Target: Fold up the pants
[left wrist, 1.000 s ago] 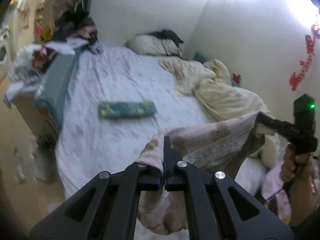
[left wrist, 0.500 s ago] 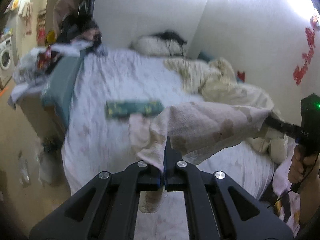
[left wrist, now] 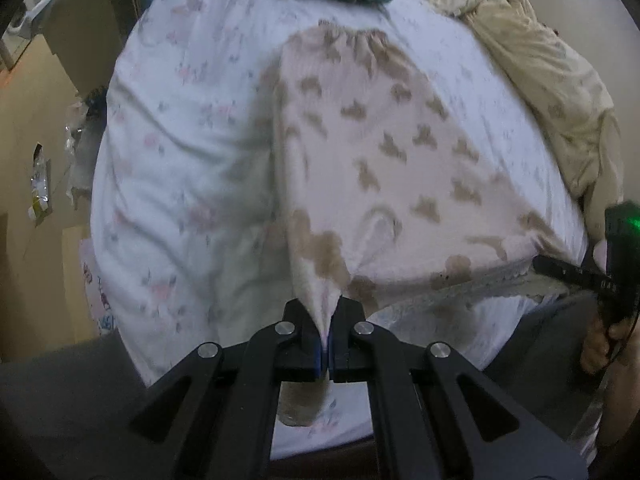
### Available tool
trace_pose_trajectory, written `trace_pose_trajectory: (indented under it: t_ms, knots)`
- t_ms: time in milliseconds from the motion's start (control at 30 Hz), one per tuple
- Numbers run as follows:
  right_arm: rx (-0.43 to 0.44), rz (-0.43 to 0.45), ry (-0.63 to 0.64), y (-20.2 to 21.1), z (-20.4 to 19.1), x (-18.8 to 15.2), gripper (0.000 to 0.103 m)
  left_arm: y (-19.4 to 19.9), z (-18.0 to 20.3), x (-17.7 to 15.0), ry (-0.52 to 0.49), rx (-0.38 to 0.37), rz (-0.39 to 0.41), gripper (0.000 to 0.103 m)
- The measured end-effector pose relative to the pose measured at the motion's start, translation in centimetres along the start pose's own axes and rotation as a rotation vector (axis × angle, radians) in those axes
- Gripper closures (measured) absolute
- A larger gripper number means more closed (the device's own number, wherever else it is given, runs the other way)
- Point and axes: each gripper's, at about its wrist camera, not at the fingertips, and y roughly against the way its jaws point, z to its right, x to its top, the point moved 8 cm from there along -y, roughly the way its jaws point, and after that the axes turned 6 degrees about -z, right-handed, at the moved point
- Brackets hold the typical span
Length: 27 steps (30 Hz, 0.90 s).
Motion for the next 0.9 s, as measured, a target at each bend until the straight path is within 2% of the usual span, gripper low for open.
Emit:
trace_pose_trajectory:
  t_ms: [67, 133, 200, 233, 267, 300, 333, 367, 467, 533, 600, 667, 700, 767, 800, 833, 900]
  knots:
    - [-0.026, -0.061, -0.006, -1.4, 0.2, -1.0, 0.097, -1.1, -0.7, -1.5, 0.025, -0.004, -0.065, 0.103]
    - [-0.076, -0.147, -0.012, -3.0, 0.8, -2.1, 0.093, -2.6, -1.1, -2.6, 0.014, 0.028, -0.125, 0.102]
    - [-0.145, -0.216, -0.032, -3.8, 1.9, -2.9, 0.081, -3.3, -1.7, -2.9, 0.02, 0.067, -0.152, 0.101]
    - [-0.207, -0.236, -0.042, -3.8, 2.7, -3.0, 0.075, -3.4, -1.9, -2.9, 0.02, 0.092, -0.156, 0.098]
    - [-0.27, -0.236, -0.044, -3.5, 3.4, -2.8, 0.059, -3.7, -2.3, -2.7, 0.005, 0.152, -0.169, 0.096]
    - [-0.313, -0.22, -0.04, -3.1, 3.8, -2.4, 0.048, -3.8, -3.0, -2.5, -0.005, 0.226, -0.179, 0.091]
    - [-0.352, -0.186, -0.022, -2.3, 3.7, -2.0, 0.047, -3.4, -3.5, -2.0, 0.007, 0.274, -0.158, 0.075]
    - [-0.377, -0.147, 0.005, -1.6, 3.5, -1.4, 0.047, -2.9, -3.8, -1.6, 0.022, 0.29, -0.126, 0.059]
    - [-0.369, -0.016, 0.079, 0.0, 1.5, 0.8, 0.047, -0.9, -3.6, 0.2, 0.038, 0.317, 0.01, 0.054]
    - [-0.355, 0.016, 0.102, -0.5, 0.1, 2.0, 0.048, -1.4, -1.9, 1.2, -0.007, 0.265, 0.051, 0.049]
    - [-0.31, -0.009, 0.122, -3.0, -1.0, 2.8, 0.053, -3.7, 0.1, 1.6, -0.072, 0.203, 0.021, 0.049]
    - [-0.302, -0.065, 0.131, -5.9, -1.4, 3.0, 0.058, -6.5, 0.9, 1.4, -0.077, 0.181, -0.061, 0.049]
    - [-0.32, -0.092, 0.148, -7.5, -1.2, 2.9, 0.062, -8.2, 0.9, 0.9, -0.063, 0.167, -0.109, 0.049]
    - [-0.395, -0.152, 0.141, -9.8, 0.1, 2.1, 0.062, -10.5, 0.4, -0.7, -0.052, 0.202, -0.187, 0.049]
    - [-0.431, -0.215, 0.106, -10.9, 1.6, 1.1, 0.062, -11.3, 0.0, -1.7, -0.051, 0.214, -0.227, 0.049]
    - [-0.451, -0.28, 0.091, -11.6, 2.6, -0.1, 0.061, -11.5, 0.0, -2.7, -0.068, 0.213, -0.244, 0.048]
    - [-0.502, -0.331, 0.157, -11.2, 2.8, -1.6, 0.061, -11.0, 0.2, -4.0, -0.102, 0.228, -0.269, 0.042]
